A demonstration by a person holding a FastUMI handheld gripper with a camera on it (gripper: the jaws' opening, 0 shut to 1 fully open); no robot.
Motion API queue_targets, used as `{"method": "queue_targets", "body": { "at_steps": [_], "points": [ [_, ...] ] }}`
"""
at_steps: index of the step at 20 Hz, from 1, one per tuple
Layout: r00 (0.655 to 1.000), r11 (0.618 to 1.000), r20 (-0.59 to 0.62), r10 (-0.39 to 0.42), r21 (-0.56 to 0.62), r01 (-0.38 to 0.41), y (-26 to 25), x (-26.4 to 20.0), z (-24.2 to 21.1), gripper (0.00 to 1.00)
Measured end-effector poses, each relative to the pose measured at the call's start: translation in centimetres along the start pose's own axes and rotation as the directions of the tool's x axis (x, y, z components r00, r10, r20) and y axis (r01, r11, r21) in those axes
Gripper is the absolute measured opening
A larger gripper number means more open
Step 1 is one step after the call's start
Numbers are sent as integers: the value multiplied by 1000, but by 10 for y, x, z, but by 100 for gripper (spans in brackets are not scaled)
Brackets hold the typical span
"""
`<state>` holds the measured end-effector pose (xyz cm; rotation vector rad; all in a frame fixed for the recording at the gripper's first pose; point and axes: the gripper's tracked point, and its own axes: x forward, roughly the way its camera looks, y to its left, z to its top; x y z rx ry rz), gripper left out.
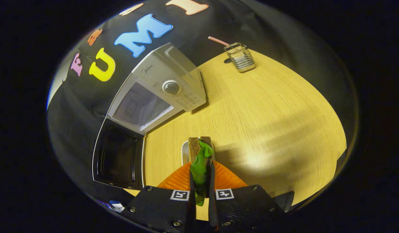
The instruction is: Open the microwave, put the food inside, and close the microwave door.
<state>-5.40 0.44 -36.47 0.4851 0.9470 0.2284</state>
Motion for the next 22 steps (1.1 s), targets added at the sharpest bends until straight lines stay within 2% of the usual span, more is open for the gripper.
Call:
{"method": "queue_targets", "body": {
  "at_steps": [2,6,10,15,18,22],
  "points": [
    [1000,999,26,-10,-47,12,8,-9,3,15],
    [997,999,70,32,-47,-28,36,-27,15,15],
    [986,988,81,147,41,-151,75,-27,19,15],
    [947,932,143,287,187,-311,135,-11,30,15],
    [921,902,186,341,210,-376,165,3,39,15],
    [885,835,259,386,309,-455,199,29,52,15]
  ]
}}
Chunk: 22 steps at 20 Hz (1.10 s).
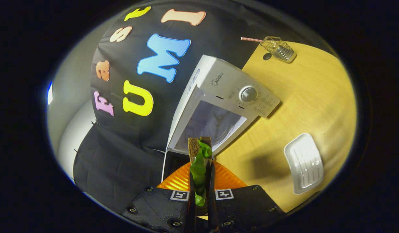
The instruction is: Open the microwave, put the food inside, and close the microwave door.
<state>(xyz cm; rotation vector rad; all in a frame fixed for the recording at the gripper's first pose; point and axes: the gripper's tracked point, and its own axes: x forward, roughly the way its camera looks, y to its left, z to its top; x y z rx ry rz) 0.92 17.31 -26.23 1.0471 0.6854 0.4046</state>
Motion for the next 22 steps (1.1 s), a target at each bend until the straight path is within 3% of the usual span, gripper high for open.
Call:
{"method": "queue_targets", "body": {
  "at_steps": [8,20,22],
  "points": [
    [991,991,129,36,127,-53,7,72,4,15],
    [936,952,353,2,286,-109,-16,149,35,15],
    [923,955,384,11,268,-123,-12,164,37,15]
  ]
}}
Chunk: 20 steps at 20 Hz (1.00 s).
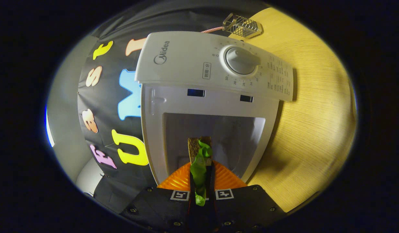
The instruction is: Open the microwave, put the food inside, and close the microwave door.
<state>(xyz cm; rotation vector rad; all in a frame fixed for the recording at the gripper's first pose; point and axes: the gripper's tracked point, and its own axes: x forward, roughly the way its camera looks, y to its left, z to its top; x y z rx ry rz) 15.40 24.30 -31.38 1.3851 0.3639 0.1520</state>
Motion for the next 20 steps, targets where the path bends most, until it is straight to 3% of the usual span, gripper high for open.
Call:
{"method": "queue_targets", "body": {
  "at_steps": [6,14,20],
  "points": [
    [997,999,70,39,-34,-37,4,51,-10,15],
    [990,997,128,-61,-29,65,-41,96,-5,15],
    [989,994,130,-72,-73,82,-48,102,-9,17]
  ]
}}
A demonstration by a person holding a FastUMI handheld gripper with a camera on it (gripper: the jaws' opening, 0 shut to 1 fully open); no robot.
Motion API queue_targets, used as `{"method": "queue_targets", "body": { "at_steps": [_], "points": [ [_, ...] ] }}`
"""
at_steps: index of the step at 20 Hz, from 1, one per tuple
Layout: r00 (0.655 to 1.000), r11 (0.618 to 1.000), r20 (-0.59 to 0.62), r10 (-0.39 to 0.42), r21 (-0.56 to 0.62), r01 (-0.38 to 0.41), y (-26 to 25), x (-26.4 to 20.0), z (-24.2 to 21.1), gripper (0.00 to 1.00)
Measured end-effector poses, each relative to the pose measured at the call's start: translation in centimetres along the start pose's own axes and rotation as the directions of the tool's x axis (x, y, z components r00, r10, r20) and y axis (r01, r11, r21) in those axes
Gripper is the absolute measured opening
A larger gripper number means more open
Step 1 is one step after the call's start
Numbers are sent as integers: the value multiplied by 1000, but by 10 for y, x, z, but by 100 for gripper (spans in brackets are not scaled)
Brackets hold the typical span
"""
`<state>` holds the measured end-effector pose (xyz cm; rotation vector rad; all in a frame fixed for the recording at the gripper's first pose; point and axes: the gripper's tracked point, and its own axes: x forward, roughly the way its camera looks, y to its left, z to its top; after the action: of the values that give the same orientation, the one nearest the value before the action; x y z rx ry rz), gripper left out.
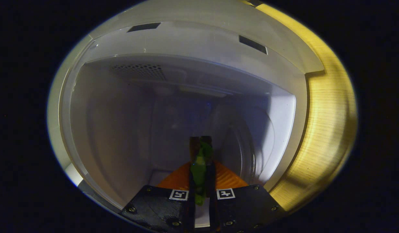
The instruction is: Open the microwave, put the food inside, and close the microwave door.
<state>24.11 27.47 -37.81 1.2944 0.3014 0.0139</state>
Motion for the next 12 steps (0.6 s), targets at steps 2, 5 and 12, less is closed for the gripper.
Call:
{"method": "queue_targets", "body": {
  "at_steps": [2,5,12],
  "points": [
    [1000,999,-23,-6,-52,5,2,-3,-3,25],
    [998,992,-39,-57,-117,52,1,-23,3,50],
    [996,963,-40,-74,-262,61,15,-89,25,59]
  ]
}}
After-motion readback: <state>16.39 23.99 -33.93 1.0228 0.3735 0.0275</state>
